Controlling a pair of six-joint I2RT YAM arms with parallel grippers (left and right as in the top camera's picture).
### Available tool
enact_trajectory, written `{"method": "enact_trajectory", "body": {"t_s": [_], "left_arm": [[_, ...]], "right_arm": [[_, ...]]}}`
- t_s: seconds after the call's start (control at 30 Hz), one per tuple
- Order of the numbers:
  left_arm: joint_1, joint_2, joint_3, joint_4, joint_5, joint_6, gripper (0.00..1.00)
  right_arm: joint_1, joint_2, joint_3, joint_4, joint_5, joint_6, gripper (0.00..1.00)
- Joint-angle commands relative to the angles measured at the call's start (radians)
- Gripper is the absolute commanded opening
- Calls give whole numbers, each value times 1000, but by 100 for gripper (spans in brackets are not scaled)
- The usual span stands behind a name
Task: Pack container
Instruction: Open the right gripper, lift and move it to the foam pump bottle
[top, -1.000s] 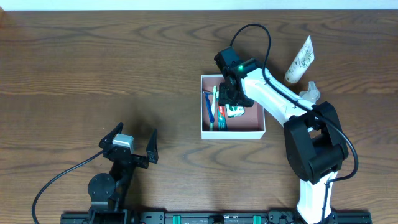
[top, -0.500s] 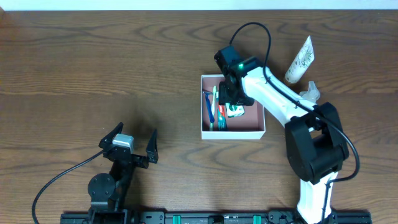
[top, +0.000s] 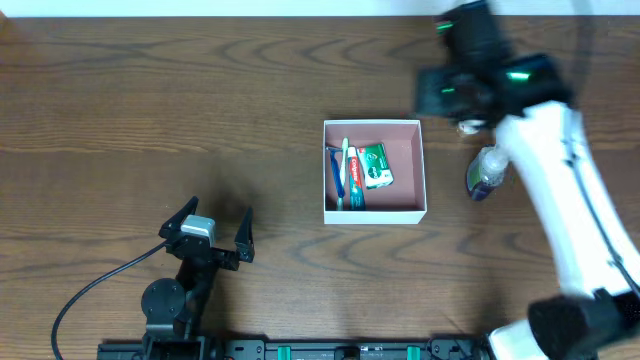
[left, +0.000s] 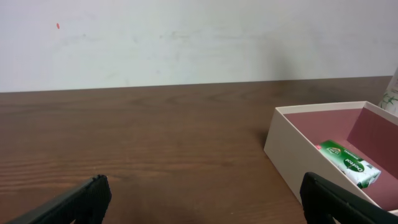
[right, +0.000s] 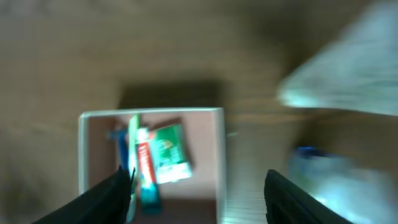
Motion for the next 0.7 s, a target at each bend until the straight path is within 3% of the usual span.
{"method": "enact_trajectory", "body": {"t_s": [0.0, 0.27, 0.67], "left_arm": [[4, -6, -18, -33, 6, -5, 98], [4, -6, -18, -33, 6, -5, 98], [4, -6, -18, -33, 6, -5, 98]], "right_arm": [[-104, -54, 7, -46, 29, -73, 68], [-261, -105, 7, -179, 31, -194, 77], [-331, -108, 4, -428, 73, -257, 86]]}}
